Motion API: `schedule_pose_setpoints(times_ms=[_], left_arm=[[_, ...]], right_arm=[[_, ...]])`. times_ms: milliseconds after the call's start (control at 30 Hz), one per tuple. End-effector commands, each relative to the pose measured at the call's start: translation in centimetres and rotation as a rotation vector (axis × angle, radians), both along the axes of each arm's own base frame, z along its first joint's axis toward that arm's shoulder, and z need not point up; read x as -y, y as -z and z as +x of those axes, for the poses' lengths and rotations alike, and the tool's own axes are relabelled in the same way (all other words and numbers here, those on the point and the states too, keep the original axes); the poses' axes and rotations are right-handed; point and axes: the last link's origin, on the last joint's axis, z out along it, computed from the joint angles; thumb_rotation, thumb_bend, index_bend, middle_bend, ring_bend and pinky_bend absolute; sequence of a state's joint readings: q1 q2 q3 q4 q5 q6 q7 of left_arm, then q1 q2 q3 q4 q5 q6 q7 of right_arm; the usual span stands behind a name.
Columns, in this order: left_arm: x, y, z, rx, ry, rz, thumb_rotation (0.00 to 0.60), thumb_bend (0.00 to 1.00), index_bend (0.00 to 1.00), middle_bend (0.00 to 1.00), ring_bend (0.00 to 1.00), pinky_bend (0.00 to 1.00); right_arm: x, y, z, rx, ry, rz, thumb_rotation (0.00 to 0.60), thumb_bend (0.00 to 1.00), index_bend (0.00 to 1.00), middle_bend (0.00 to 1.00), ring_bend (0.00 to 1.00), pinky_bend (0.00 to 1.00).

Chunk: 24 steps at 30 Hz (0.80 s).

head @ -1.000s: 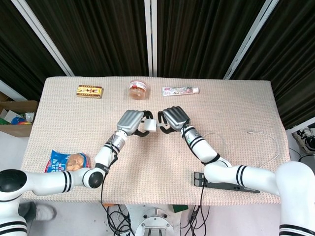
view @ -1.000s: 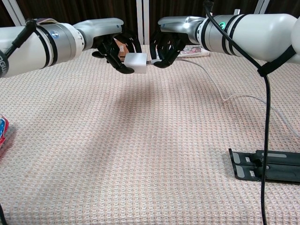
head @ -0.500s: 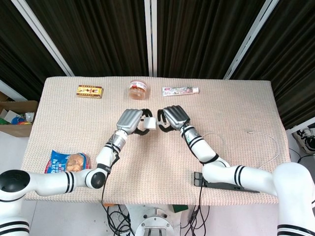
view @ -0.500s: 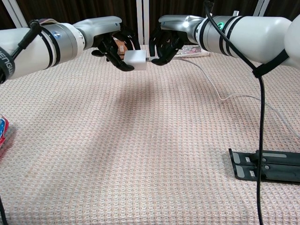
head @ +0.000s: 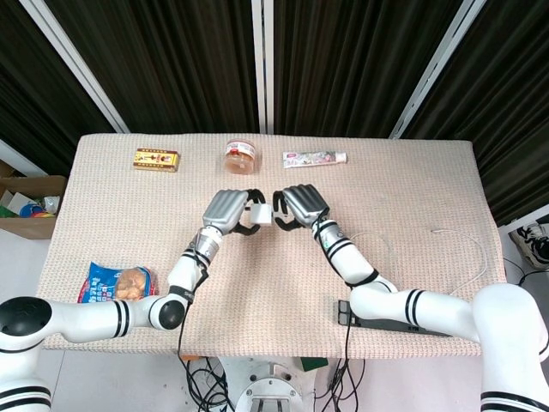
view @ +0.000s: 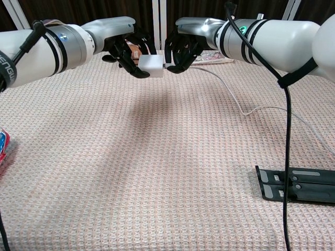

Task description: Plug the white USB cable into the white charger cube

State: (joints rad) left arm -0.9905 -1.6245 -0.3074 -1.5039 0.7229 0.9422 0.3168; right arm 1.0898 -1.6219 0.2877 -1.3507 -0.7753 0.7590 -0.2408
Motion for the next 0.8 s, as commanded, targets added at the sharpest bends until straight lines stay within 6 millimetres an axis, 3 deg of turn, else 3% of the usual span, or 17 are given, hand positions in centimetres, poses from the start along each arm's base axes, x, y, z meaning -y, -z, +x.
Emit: schedule_pose_setpoints(times_ms=[33,233,400,800], left_arm=[[0.0,0.0,0.0,0.001,-0.001,-0.002,0.600,0.24,0.56,0.44,0.74,0.93],[0.2,0.0,-0.1,-0.001,0.001,-0.008,0.600,0.24,0.56,0.44,0.74,0.93],[0.1,-0.2,-0.5,-0.005,-0.005,-0.005,0.600,0.24,0.56,0.44,0.74,0.93],[0.2,-0.3,-0.6,-0.007,-0.001,-0.005,0.600,0.24,0.56,0.44,0.74,0.93]], right_arm=[[0.0,0.1,0.0,-0.006,-0.001,0.003,0.600,0.61,0.60,0.61,0.41,0.39],[-0.1,0.1,0.0,-0.021,-0.008,-0.008,0.600,0.50,0.58,0.59,0.41,0.39],[-0.1,-0.6,-0.6,-0.033,-0.003,-0.024,0.600,0.44,0.49,0.53,0.41,0.38],[-0.5,-0.8,-1.3,-0.047,0.003,-0.022,0.600,0.43,0.51,0.55,0.41,0.39]])
